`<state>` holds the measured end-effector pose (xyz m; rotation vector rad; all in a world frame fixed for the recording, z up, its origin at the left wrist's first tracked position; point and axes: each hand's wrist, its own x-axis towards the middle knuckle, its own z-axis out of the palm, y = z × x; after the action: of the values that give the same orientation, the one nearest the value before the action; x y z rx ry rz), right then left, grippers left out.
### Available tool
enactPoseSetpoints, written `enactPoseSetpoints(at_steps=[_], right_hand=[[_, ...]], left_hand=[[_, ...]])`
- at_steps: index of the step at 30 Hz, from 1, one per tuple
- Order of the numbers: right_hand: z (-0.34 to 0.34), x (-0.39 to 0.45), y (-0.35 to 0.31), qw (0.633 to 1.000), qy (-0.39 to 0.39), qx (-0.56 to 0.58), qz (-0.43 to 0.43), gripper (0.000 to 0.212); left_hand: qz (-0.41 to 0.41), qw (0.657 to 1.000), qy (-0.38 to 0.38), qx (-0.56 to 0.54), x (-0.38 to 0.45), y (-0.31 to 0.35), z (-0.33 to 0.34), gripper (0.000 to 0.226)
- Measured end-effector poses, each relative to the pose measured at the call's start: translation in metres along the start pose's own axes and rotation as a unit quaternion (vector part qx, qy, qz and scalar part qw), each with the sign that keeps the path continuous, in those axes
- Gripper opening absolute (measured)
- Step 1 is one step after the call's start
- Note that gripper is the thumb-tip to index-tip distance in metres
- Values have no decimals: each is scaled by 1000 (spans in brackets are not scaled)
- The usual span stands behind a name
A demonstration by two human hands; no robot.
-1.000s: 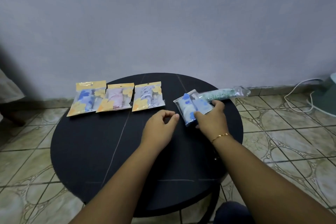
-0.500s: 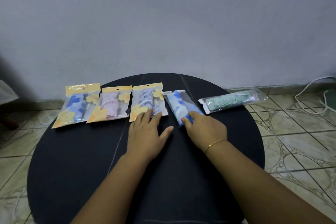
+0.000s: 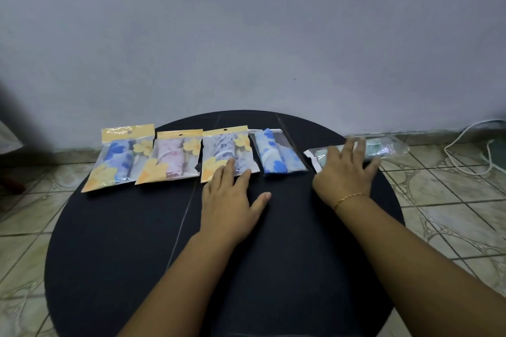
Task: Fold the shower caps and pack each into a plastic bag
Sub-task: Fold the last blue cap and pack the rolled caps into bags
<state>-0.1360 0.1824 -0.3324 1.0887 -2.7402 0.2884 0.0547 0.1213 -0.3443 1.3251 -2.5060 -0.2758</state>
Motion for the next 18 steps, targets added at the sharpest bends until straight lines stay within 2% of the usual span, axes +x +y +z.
enactPoseSetpoints(at_steps=[3, 8, 12, 18], right_hand=[[0, -4, 27, 999, -50, -12, -1, 57], [-15, -28, 37, 996, 4, -26, -86, 54], [-17, -41, 49, 992, 38, -22, -121, 53], [-12, -30, 58, 997, -1, -2, -76, 55]], left_hand=[[15, 1000, -5, 14, -7, 7, -2, 66], [55, 998, -19, 37, -26, 21, -3, 66], [73, 996, -32, 44, -45, 31, -3, 65], [74, 995, -41, 48, -60, 43, -4, 65]])
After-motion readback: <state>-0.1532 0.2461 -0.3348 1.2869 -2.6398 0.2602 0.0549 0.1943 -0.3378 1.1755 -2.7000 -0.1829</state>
